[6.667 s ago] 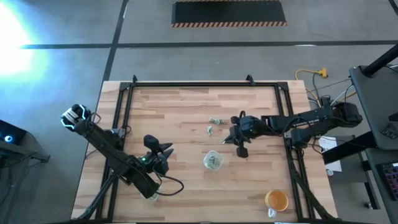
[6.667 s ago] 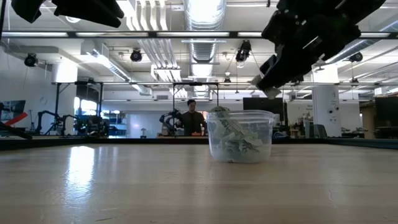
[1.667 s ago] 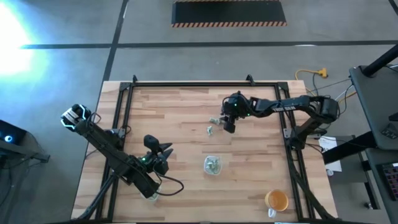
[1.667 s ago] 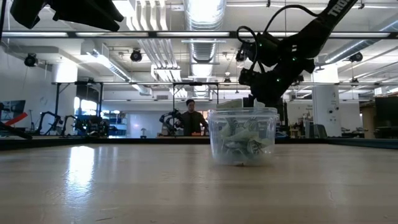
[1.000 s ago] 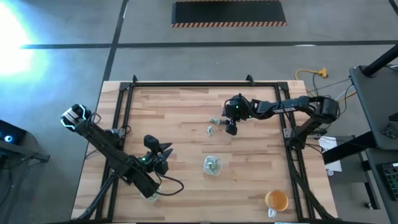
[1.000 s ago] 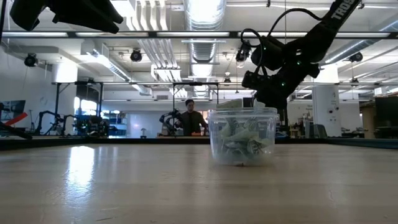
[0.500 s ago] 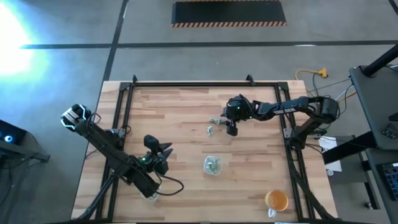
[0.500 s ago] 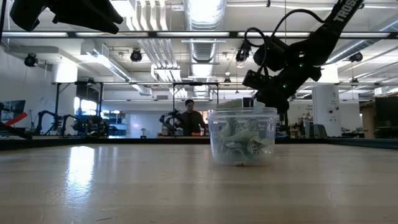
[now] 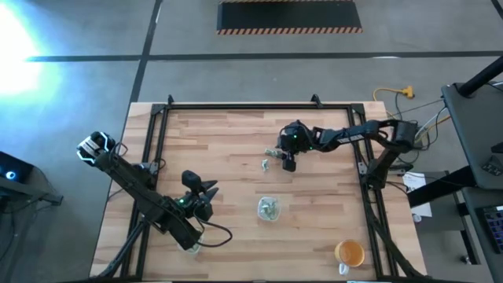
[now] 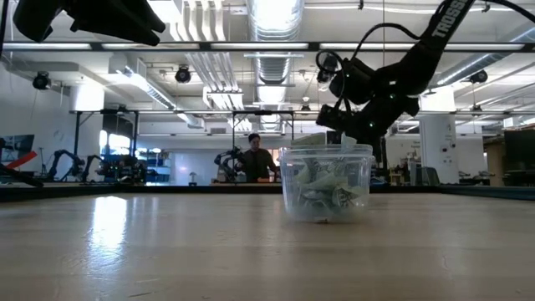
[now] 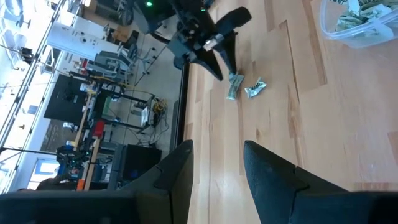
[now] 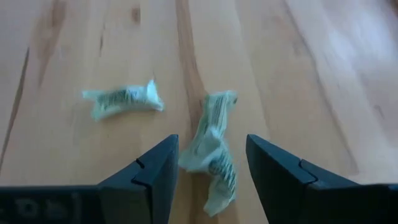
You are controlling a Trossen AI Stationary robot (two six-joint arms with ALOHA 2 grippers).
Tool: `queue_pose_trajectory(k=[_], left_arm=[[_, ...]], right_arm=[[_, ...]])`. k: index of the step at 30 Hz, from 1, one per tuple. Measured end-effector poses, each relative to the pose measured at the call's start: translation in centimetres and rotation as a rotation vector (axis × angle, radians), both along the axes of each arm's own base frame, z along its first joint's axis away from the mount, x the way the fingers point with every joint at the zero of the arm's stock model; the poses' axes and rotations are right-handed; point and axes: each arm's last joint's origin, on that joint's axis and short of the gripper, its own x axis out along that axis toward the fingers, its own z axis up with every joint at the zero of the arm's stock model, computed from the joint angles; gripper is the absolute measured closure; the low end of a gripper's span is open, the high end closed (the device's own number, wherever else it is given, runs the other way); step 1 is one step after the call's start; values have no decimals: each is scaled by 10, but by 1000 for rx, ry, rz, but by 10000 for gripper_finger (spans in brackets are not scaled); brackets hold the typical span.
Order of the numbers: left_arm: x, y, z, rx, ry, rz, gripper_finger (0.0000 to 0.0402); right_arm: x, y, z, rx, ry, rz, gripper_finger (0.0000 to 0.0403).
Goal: Pick and place items into bin
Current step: Put the light green packet into the top transparent bin
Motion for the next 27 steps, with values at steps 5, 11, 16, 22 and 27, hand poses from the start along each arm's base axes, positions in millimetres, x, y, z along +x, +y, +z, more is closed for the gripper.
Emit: queue_pose_trajectory(k=[5, 11, 16, 22, 27], left_arm=[[0, 0, 0, -2, 2, -1, 277], [0, 0, 0, -2, 3, -1, 277], [0, 0, 0, -3, 4, -1, 277], [0, 0, 0, -4, 5, -2, 277], [0, 0, -1, -4, 5, -2, 277]], right_arm=[[2, -1, 2, 10, 2, -10, 232], [0, -2, -9, 15, 60, -40, 262], [0, -2, -11, -16, 81, -38, 291], [-2, -2, -10, -47, 100, -34, 349], [-3, -2, -2, -57, 80, -32, 390]])
